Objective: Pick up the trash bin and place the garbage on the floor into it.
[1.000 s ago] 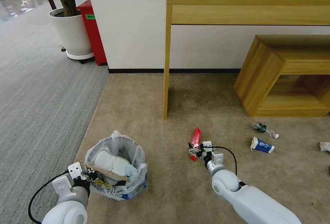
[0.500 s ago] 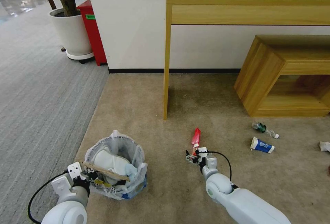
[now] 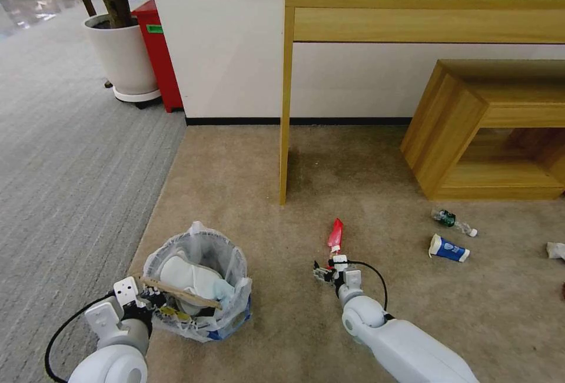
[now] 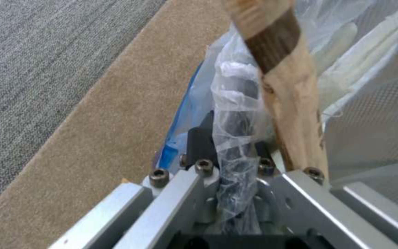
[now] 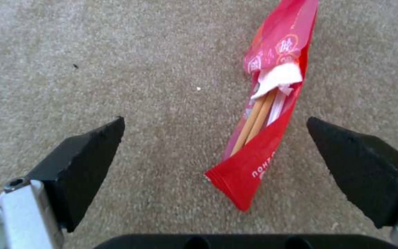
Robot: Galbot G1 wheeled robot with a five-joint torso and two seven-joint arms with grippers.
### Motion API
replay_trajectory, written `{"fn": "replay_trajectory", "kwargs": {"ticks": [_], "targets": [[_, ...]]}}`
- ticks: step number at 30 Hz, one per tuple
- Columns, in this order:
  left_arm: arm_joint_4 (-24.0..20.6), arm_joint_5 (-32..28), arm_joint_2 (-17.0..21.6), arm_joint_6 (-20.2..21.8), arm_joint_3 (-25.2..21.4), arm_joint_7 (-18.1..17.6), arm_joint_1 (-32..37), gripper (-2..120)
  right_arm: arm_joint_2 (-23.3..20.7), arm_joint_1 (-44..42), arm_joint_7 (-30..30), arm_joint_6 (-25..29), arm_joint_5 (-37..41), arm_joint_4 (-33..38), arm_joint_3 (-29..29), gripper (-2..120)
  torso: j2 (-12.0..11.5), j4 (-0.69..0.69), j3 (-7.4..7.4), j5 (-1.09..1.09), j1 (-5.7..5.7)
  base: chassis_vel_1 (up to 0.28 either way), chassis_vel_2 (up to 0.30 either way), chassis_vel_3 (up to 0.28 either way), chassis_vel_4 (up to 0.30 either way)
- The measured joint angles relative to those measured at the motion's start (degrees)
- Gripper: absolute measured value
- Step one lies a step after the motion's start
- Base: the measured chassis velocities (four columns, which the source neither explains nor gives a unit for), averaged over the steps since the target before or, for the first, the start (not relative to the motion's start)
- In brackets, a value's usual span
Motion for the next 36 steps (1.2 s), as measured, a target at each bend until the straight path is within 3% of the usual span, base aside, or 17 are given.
{"fn": "replay_trajectory", "kwargs": {"ticks": [28, 36], "targets": [[-1.2, -0.6, 0.3, -0.1, -0.4, 0.0, 0.8, 0, 4.8, 0.9, -1.8, 1.6, -1.9, -8.6, 4.0, 92, 0.0, 0.0, 0.0, 0.0, 0.0, 0.0, 0.0, 0.0, 0.0], [-1.5, -0.6, 0.3, -0.2, -0.5, 0.0, 1.1, 0, 5.4, 0.7, -1.9, 2.3, -2.7, -9.4, 4.3, 76, 0.0, 0.0, 0.0, 0.01, 0.0, 0.0, 0.0, 0.0, 0.0]]}}
